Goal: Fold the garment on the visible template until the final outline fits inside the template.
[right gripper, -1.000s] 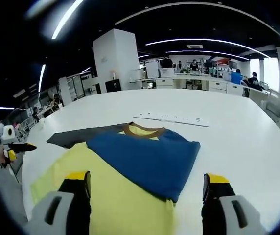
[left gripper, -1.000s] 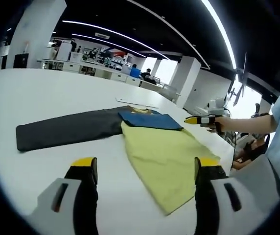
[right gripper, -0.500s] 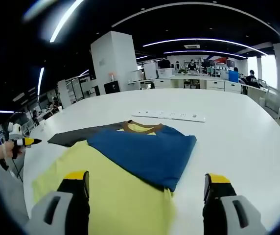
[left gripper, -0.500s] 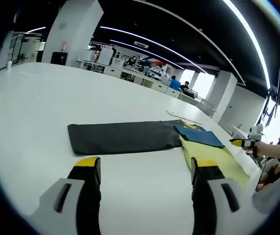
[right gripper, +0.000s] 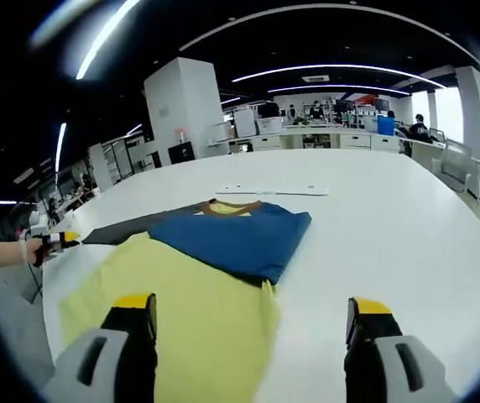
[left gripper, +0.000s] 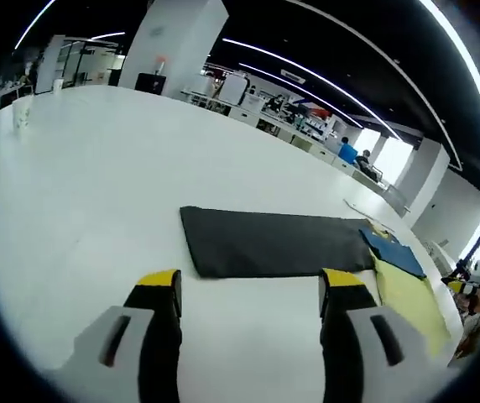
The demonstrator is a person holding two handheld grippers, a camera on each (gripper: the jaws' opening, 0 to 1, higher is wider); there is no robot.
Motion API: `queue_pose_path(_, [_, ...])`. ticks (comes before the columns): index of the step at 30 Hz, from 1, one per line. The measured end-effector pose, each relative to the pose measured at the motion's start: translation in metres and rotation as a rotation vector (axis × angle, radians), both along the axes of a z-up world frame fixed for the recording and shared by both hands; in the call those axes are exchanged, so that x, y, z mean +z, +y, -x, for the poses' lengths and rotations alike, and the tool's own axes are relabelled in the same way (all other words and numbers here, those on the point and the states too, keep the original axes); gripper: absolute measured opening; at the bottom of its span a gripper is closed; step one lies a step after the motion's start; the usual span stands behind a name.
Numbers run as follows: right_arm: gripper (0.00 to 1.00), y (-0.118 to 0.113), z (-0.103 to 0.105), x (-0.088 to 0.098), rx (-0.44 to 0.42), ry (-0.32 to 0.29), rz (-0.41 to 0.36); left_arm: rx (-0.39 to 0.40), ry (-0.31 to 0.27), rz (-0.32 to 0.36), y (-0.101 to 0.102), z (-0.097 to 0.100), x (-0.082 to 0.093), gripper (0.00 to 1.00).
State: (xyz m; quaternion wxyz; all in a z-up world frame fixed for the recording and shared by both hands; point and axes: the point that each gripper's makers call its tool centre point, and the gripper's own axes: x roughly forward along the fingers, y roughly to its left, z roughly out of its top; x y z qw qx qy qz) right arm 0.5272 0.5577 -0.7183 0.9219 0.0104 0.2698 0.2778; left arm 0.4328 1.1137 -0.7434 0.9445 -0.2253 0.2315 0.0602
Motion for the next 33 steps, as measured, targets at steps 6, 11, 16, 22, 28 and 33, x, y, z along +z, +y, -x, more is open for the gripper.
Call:
queue_pose_path(6, [0.92, -0.01, 0.003, 0.003, -0.028, -0.003, -0.003, 0.086, 0.031, -0.025, 0.012, -0.002, -0.008, 0.32])
queue_pose_path(11, [0.92, -0.016, 0.008, 0.004, -0.043, 0.003, -0.008, 0.154, 0.004, 0.042, 0.022, -0.005, -0.012, 0.1])
queue_pose_path(16, [0.91, -0.02, 0.01, 0.002, -0.047, 0.01, 0.003, 0.206, -0.016, 0.14, 0.024, -0.007, -0.013, 0.01])
queue_pose_path(22, [0.9, -0.022, 0.011, 0.002, -0.055, 0.011, -0.013, 0.161, -0.083, 0.2, 0.007, -0.017, 0.003, 0.0])
queue_pose_path(28, [0.9, -0.018, 0.014, -0.002, -0.042, 0.015, -0.013, 0.111, -0.15, 0.203, -0.002, -0.032, 0.028, 0.0])
queue_pose_path(33, [0.91, -0.014, 0.014, -0.001, -0.024, 0.011, -0.021, 0.068, -0.189, 0.184, -0.01, -0.049, 0.048, 0.0])
